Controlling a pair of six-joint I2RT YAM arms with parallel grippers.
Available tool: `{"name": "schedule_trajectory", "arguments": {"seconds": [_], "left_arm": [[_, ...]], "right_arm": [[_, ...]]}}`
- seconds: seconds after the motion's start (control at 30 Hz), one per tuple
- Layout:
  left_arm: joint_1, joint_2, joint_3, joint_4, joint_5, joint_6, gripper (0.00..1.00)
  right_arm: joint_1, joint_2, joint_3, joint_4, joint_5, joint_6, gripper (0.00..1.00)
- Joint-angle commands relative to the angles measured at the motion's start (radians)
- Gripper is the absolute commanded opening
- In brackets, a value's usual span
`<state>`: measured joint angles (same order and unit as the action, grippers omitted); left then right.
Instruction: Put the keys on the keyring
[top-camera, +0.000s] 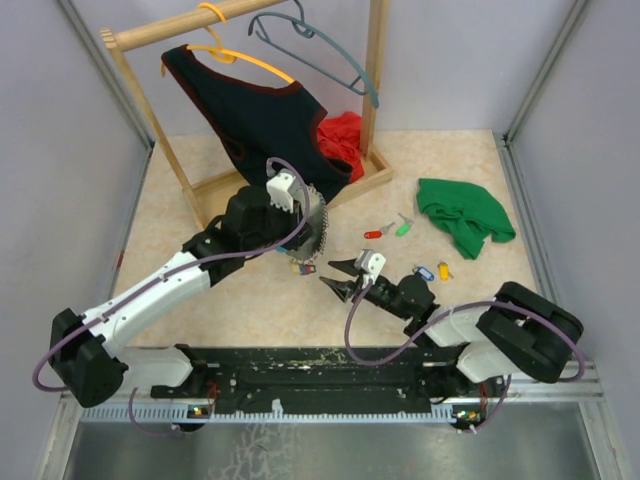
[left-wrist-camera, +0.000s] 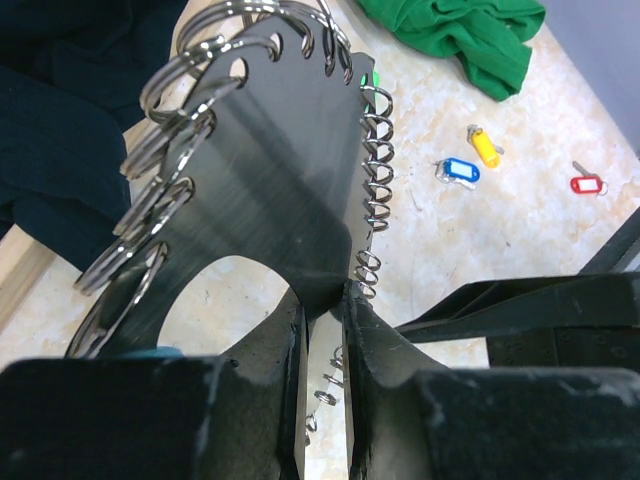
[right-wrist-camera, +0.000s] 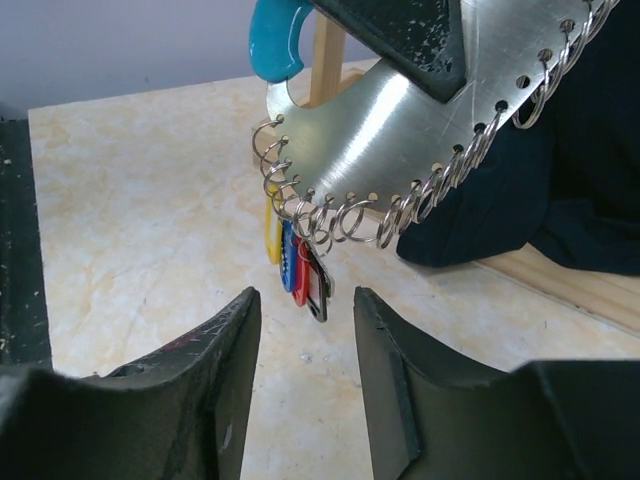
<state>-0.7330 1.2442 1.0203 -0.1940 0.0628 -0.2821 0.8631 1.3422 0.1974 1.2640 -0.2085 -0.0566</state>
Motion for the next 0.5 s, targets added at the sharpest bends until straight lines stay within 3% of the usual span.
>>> {"name": "schedule_trajectory", "arguments": {"seconds": [0.0, 0.47], "left_arm": [[0.001, -0.044, 0.014, 0.071, -0.009, -0.044, 0.00], [0.001, -0.045, -0.002, 0.087, 0.012, -0.064, 0.00]], "right_arm": [[0.035, 0.041, 0.040, 0.174, 0.070, -0.067, 0.40], [0.053, 0.079, 0.079, 0.192, 0.087, -0.092, 0.22]]}}
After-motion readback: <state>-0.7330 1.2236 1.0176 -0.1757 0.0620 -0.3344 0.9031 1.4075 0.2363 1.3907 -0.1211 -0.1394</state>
